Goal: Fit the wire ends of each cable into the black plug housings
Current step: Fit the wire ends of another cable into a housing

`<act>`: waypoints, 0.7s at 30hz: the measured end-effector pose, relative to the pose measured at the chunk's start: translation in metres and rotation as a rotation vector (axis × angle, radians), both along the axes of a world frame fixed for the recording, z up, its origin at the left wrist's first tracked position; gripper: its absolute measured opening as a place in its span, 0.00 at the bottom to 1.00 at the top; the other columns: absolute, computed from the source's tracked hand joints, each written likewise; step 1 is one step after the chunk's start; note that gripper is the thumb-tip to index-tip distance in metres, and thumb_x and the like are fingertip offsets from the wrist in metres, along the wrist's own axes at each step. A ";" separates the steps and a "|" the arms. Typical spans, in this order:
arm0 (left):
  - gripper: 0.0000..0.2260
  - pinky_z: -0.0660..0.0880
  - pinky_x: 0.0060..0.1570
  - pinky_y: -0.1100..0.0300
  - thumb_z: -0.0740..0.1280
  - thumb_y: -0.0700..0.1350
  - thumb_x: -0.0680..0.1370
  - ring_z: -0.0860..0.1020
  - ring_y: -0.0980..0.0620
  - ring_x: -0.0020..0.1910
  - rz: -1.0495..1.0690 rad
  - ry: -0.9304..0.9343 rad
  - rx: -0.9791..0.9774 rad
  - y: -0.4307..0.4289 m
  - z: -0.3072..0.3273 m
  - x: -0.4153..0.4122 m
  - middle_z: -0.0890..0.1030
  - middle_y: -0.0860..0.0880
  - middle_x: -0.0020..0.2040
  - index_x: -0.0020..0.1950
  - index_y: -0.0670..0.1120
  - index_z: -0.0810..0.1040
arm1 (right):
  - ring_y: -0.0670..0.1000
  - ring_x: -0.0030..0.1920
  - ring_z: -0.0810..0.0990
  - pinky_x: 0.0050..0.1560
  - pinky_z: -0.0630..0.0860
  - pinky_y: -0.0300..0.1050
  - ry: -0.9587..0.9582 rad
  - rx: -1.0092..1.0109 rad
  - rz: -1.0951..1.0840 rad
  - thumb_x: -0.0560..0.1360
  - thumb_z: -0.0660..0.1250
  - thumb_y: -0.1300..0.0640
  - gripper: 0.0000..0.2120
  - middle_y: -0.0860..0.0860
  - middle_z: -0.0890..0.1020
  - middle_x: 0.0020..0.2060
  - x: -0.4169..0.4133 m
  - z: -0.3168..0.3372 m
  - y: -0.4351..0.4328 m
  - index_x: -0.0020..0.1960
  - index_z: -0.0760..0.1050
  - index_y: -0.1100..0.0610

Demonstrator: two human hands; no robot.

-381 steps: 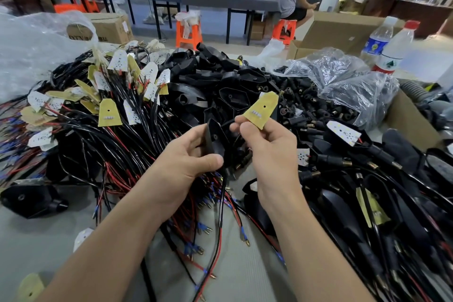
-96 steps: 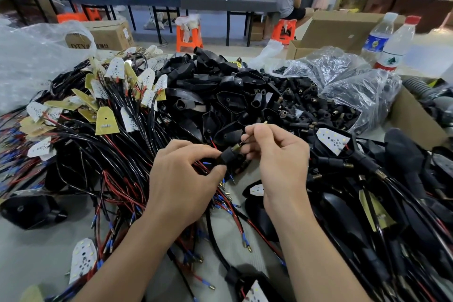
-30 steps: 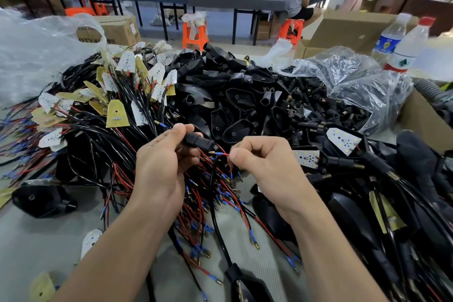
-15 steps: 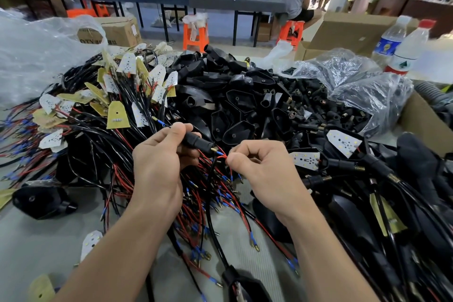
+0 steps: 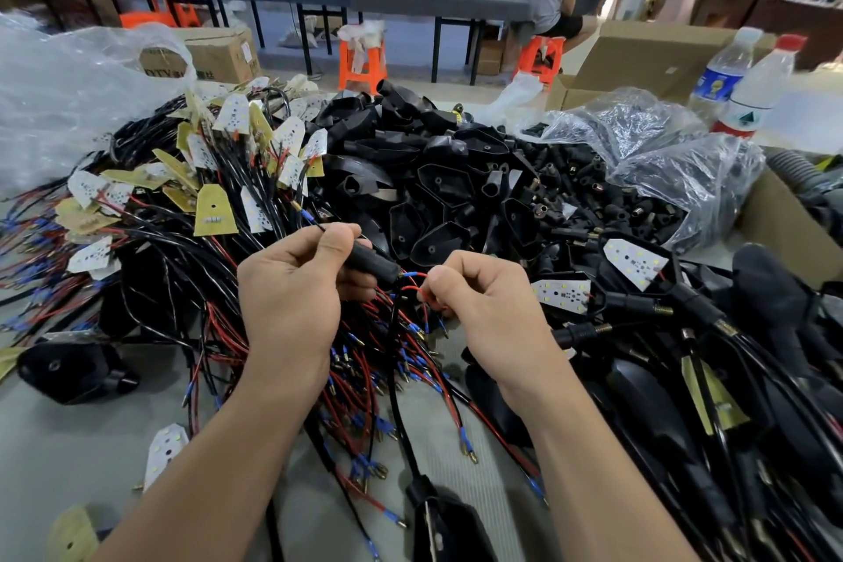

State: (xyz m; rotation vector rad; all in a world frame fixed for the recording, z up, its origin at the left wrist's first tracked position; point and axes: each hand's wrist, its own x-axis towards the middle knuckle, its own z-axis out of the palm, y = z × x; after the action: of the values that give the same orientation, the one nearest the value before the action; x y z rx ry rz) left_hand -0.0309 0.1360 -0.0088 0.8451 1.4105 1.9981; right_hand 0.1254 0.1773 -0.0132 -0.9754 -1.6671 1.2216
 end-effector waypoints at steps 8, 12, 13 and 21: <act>0.11 0.78 0.28 0.63 0.69 0.39 0.82 0.79 0.52 0.26 -0.064 -0.133 -0.011 0.003 -0.002 -0.004 0.86 0.43 0.37 0.41 0.45 0.86 | 0.53 0.37 0.72 0.43 0.73 0.62 -0.093 0.006 0.062 0.71 0.67 0.46 0.16 0.69 0.79 0.40 -0.003 0.001 -0.003 0.36 0.76 0.59; 0.15 0.78 0.28 0.63 0.69 0.39 0.82 0.80 0.52 0.27 -0.169 -0.032 -0.053 0.003 -0.003 -0.002 0.87 0.43 0.40 0.38 0.49 0.88 | 0.50 0.34 0.69 0.37 0.68 0.54 -0.087 0.017 0.020 0.79 0.67 0.52 0.18 0.59 0.74 0.30 -0.002 0.000 -0.003 0.33 0.71 0.56; 0.15 0.78 0.28 0.63 0.69 0.39 0.82 0.80 0.52 0.27 -0.186 -0.022 -0.072 0.003 -0.004 0.000 0.87 0.43 0.40 0.38 0.49 0.88 | 0.49 0.33 0.67 0.37 0.65 0.50 -0.091 0.028 0.017 0.80 0.67 0.54 0.19 0.56 0.71 0.30 -0.002 0.000 -0.004 0.32 0.69 0.56; 0.09 0.77 0.28 0.64 0.68 0.40 0.82 0.80 0.53 0.26 -0.132 -0.145 -0.057 0.004 -0.003 -0.004 0.87 0.43 0.38 0.44 0.43 0.85 | 0.52 0.38 0.82 0.42 0.80 0.42 0.283 -0.331 0.109 0.84 0.61 0.60 0.12 0.55 0.84 0.39 0.005 0.010 -0.005 0.45 0.78 0.60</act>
State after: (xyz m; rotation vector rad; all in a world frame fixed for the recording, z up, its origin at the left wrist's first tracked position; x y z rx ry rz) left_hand -0.0345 0.1395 -0.0116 0.7333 1.2905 1.8716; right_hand 0.1304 0.1722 -0.0035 -0.8635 -1.3361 1.6630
